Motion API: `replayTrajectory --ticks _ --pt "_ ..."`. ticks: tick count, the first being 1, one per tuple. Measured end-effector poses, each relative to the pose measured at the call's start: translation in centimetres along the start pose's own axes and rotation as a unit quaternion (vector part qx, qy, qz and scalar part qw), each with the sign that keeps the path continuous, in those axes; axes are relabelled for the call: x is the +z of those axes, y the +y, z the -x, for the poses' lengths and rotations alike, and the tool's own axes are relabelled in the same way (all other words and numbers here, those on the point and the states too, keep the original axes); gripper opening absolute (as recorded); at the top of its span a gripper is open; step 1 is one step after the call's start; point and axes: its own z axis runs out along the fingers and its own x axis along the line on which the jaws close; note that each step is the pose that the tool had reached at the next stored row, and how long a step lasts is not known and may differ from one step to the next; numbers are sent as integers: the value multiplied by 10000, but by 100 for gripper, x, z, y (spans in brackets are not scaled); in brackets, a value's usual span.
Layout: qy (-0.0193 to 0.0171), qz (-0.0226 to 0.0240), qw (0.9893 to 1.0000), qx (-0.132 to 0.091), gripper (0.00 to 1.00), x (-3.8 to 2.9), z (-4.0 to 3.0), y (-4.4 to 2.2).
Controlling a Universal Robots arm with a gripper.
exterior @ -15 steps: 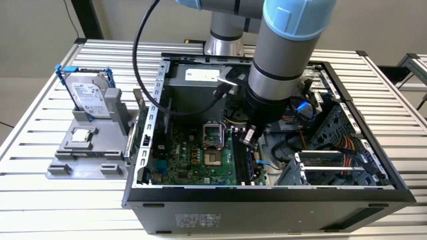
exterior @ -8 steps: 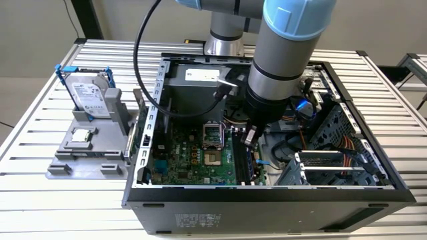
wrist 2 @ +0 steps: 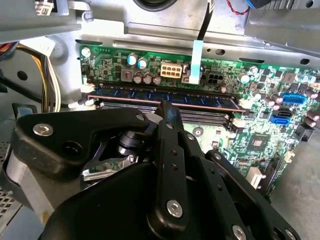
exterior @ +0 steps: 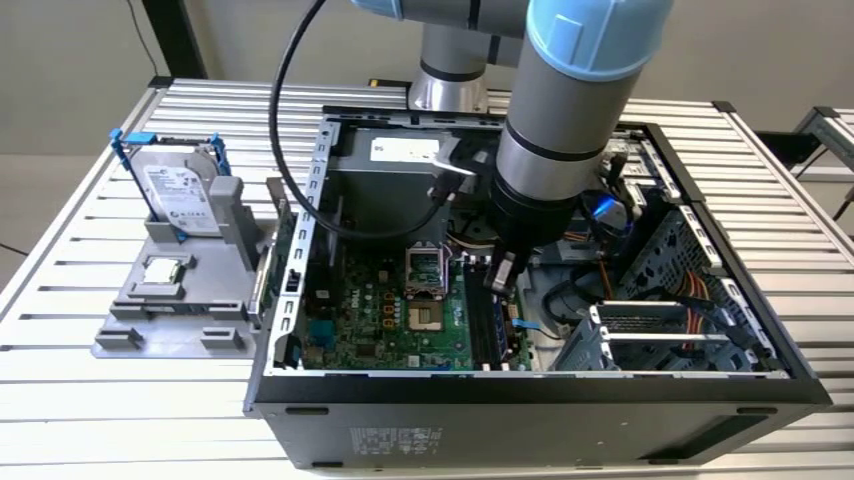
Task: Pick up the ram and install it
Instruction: 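Press down the ram until it locks into place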
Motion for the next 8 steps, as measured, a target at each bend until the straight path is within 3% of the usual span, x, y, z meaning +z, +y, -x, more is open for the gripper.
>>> replayTrajectory --ticks 8 --pt "-1 10 9997 -261 0 0 0 0"
